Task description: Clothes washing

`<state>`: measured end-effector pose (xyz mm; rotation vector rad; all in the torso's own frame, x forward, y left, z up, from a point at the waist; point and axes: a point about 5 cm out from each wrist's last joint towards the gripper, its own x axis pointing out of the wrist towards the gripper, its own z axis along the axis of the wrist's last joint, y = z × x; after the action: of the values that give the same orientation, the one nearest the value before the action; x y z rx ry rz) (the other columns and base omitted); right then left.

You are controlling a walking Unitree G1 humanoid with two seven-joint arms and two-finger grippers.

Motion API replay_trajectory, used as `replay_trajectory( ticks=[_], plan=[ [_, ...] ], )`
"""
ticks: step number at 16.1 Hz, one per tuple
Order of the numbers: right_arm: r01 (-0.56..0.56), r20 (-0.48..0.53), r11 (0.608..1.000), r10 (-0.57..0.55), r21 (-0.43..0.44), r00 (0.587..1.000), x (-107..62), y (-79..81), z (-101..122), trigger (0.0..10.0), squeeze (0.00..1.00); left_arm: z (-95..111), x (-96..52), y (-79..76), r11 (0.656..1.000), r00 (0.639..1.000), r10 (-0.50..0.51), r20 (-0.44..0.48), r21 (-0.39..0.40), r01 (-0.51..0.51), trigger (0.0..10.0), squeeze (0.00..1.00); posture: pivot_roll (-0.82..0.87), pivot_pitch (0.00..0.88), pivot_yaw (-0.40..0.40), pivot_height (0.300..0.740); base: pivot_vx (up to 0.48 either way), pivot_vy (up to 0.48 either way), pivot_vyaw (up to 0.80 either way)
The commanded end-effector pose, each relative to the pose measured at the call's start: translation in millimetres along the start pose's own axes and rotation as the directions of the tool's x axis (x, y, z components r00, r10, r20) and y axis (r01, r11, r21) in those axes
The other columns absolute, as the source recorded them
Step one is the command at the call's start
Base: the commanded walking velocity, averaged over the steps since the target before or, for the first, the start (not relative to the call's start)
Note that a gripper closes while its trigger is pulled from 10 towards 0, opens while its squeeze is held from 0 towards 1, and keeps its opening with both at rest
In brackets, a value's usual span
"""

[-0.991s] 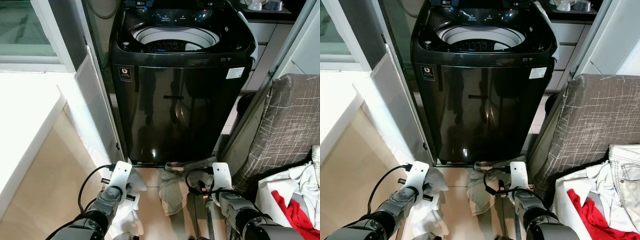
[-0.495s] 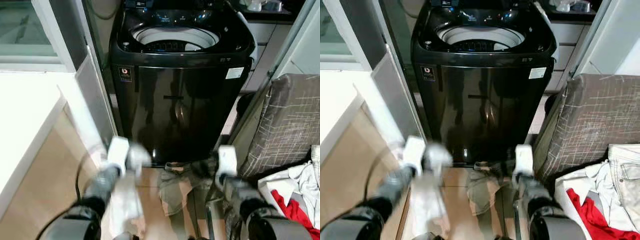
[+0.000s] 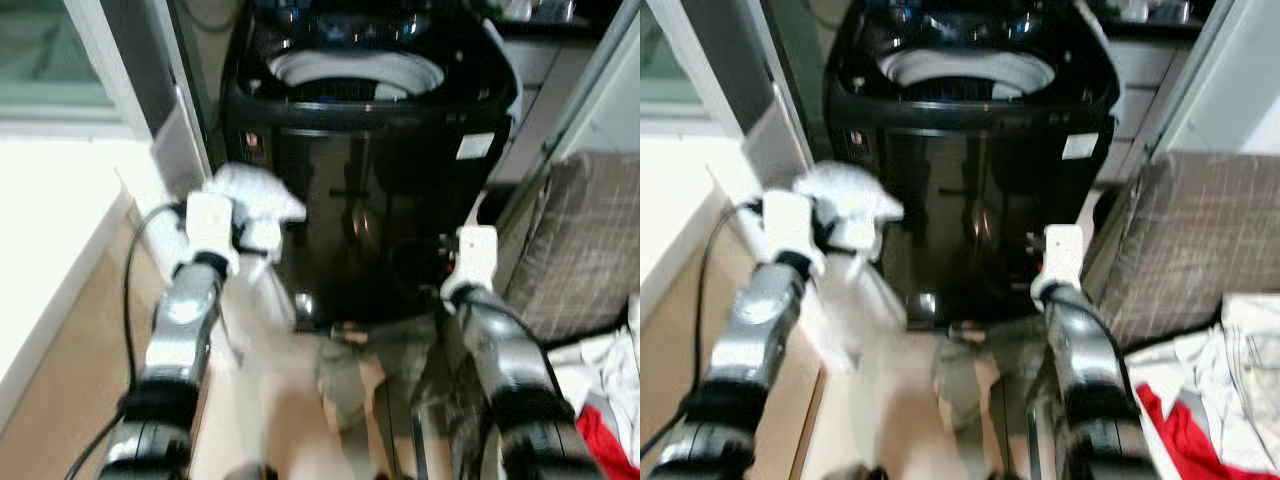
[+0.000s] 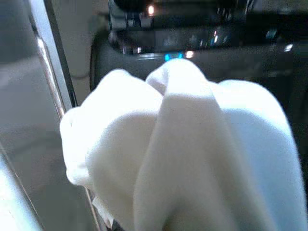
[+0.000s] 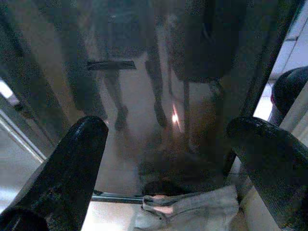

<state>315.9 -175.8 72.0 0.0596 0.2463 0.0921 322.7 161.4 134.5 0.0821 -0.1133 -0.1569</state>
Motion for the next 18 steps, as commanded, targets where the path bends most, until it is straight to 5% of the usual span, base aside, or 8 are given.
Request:
replay_trajectory(
  ticks=[1,6,9,13,18],
  plan=[
    [0.001,0.014,1.000,-0.001,-0.001,1.000,-5.9,-0.7,3.9,10.0,0.00,4.8,-6.0,-2.9,1.000,1.000,-0.020,0.005,-0.014,0.020,10.0,0.00,-0.08,0.000,-0.008,0.731,0.000,0.000,0.00],
    [-0.086,0.230,0.991,0.107,-0.098,0.967,-49.6,11.9,38.5,10.0,0.00,21.0,-40.6,-16.0,0.999,0.999,-0.041,-0.027,0.019,0.041,10.0,0.00,-0.07,0.000,-0.014,0.731,0.000,0.000,0.00],
    [-0.049,0.301,0.999,0.042,0.014,0.953,-72.6,4.1,45.1,10.0,0.00,45.6,-68.6,-19.6,0.997,0.997,-0.034,0.065,-0.064,0.038,10.0,0.00,-0.08,0.000,-0.019,0.731,0.000,0.000,0.00],
    [-0.069,0.339,0.997,0.075,-0.027,0.938,-56.6,21.4,56.6,10.0,0.00,64.7,-45.2,-22.8,0.999,0.989,-0.044,0.139,-0.010,0.046,10.0,0.00,-0.08,0.000,-0.014,0.731,0.089,0.000,0.00],
    [-0.050,0.382,0.997,0.072,-0.066,0.921,-39.6,21.9,76.2,10.0,0.00,77.3,-28.2,-13.7,1.000,0.986,0.001,0.166,0.016,-0.003,10.0,0.00,-0.08,0.000,-0.006,0.731,0.455,0.000,0.00]
  ],
)
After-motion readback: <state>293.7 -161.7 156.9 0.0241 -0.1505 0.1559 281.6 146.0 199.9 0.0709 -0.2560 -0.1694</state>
